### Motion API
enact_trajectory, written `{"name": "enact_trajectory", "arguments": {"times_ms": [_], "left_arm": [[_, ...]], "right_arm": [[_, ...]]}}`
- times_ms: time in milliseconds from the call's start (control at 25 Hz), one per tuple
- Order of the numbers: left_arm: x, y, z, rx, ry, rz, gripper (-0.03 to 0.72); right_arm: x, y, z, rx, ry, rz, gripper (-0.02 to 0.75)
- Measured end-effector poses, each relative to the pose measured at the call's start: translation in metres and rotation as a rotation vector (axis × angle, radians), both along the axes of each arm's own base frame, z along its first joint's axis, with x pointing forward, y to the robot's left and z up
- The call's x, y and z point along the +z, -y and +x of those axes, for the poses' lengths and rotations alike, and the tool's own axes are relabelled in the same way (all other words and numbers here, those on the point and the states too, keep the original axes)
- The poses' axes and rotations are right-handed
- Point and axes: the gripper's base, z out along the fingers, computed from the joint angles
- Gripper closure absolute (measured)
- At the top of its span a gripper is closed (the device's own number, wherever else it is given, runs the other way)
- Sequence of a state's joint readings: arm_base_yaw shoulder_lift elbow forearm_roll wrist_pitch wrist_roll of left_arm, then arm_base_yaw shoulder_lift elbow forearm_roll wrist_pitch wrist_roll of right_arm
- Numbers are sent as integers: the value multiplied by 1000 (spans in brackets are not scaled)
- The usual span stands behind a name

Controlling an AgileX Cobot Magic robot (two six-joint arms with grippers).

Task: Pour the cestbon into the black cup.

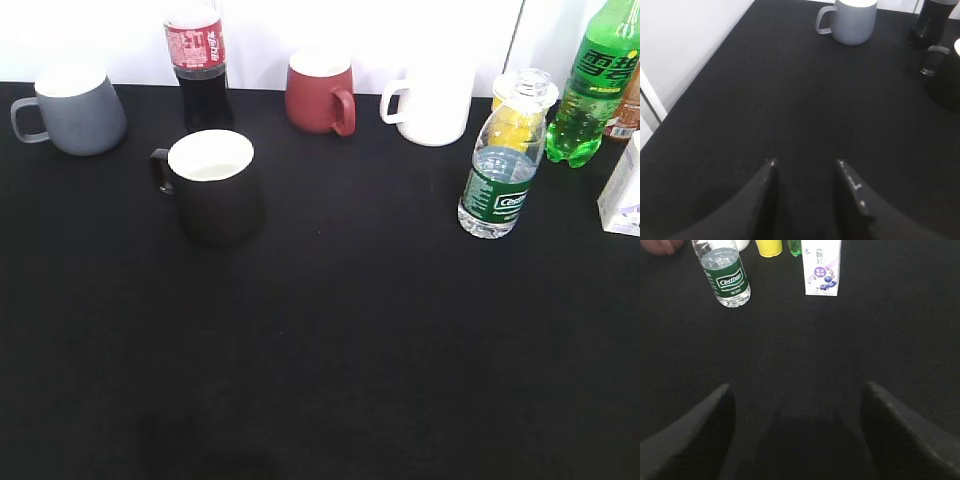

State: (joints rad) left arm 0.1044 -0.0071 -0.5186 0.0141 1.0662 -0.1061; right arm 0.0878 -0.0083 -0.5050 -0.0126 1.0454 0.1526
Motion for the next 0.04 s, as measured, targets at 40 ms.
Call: {"name": "enact_trajectory", "arguments": {"times_ms": [40], "left_arm": [[0, 0, 0, 0, 0, 0, 409]], "right_arm": [[0, 0, 0, 0, 0, 0, 150]]}}
